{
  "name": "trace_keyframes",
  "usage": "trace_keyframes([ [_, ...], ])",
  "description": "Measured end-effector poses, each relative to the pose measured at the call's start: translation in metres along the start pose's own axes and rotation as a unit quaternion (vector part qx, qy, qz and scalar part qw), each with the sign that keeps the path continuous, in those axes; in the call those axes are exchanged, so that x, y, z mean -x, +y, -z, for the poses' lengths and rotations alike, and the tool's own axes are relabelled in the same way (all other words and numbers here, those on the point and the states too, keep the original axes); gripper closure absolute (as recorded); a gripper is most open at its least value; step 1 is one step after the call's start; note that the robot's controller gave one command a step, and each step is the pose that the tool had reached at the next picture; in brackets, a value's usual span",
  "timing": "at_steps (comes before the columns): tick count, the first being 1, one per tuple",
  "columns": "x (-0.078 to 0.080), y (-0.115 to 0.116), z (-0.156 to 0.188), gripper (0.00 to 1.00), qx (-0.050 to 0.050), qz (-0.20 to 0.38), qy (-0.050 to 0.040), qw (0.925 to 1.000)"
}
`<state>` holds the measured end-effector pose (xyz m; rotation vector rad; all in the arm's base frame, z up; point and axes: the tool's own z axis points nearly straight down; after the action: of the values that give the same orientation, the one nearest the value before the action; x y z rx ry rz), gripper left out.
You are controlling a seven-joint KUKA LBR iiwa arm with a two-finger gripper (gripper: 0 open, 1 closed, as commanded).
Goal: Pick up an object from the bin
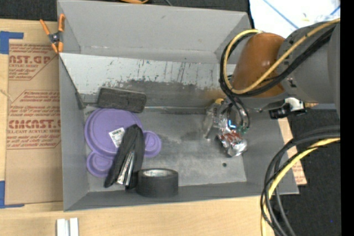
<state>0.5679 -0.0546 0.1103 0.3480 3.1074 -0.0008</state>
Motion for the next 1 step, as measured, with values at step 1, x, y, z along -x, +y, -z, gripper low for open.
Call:
trace_keyframes([
  [1, -0.0594, -0.0150, -0.0104, 1.00, 0.001, 0.039, 0.0030, 0.9992],
])
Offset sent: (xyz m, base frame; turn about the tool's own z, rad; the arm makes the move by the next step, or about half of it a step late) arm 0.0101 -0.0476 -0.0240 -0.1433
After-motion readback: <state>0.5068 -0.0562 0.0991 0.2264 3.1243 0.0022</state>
